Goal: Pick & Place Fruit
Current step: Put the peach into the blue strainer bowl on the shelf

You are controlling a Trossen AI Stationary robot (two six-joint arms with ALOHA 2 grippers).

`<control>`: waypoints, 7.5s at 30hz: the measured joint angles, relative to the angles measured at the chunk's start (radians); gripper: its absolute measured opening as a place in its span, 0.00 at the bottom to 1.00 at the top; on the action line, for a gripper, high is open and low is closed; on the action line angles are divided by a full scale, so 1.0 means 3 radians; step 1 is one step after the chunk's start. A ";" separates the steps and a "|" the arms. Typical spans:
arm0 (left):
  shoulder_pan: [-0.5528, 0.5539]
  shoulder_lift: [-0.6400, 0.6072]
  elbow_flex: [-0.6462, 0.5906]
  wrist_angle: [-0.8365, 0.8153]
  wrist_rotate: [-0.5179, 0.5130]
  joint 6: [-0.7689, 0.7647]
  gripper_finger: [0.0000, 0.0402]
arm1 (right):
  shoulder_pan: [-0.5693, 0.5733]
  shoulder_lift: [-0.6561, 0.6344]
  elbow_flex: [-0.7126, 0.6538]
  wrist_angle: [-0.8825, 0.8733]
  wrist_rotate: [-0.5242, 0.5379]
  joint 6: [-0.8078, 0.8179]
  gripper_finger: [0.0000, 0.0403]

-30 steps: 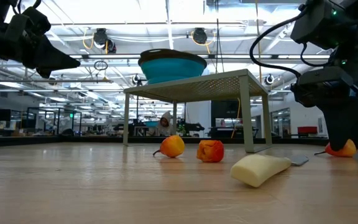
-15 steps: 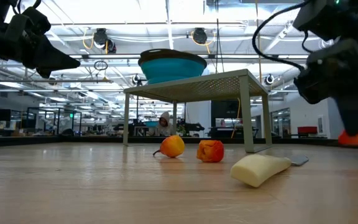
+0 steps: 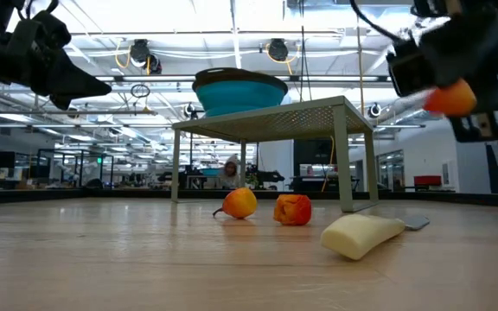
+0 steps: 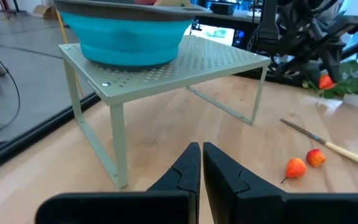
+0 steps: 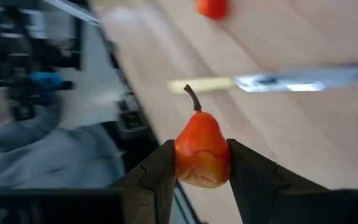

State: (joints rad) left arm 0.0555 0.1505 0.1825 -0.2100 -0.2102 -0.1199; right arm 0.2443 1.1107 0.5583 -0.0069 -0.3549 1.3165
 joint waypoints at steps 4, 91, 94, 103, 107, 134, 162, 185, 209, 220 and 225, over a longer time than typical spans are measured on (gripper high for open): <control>0.0000 0.0000 0.0000 -0.0002 0.0001 -0.0207 0.05 | 0.0000 0.0000 0.0000 0.0403 0.0046 -0.0082 0.31; 0.0000 0.0000 0.0000 0.0133 -0.0027 -0.1730 0.05 | -0.1017 0.0000 0.0005 0.2892 0.1105 -0.2356 0.31; 0.0000 -0.0001 0.0000 0.0325 -0.0037 -0.1677 0.05 | -0.1102 0.0000 0.0005 0.2892 0.1097 -0.1912 0.31; 0.0000 0.0000 0.0000 0.0909 -0.0037 -0.1428 0.06 | -0.1161 0.0000 0.0005 0.2891 0.1094 -0.1539 0.31; 0.0000 0.0000 0.0000 0.1127 -0.0037 -0.1386 0.14 | -0.1161 0.0000 0.0005 0.2891 0.1093 -0.1546 0.31; -0.0053 0.1479 0.0091 0.3073 -0.0001 -0.1146 0.64 | -0.1089 0.0338 0.0005 0.3031 0.1093 -0.1693 0.31; -0.0593 0.3433 0.2135 0.2153 0.0007 0.0141 0.64 | -0.0829 0.0833 0.0548 0.3078 0.1083 -0.3070 0.31; -0.0604 0.4302 0.2803 0.2081 0.0088 0.0146 0.64 | -0.0595 0.0833 0.0548 0.3074 0.0983 -0.3396 0.31; -0.0617 0.4393 0.2920 0.2020 0.0208 0.0021 0.37 | -0.0539 0.0833 0.0548 0.3047 0.0990 -0.3409 0.31; -0.0614 0.4393 0.2920 0.2010 0.0334 0.0039 0.20 | -0.0538 0.0833 0.0547 0.3047 0.0981 -0.3409 0.31; -0.0614 0.4390 0.2920 0.1996 0.0354 0.0041 0.10 | -0.0537 0.0833 0.0546 0.3039 0.0971 -0.3409 0.31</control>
State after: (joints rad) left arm -0.1287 1.4674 1.0584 0.3889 -0.1040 -0.1076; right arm 0.0834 1.3605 0.7219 0.9047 -0.0635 0.2939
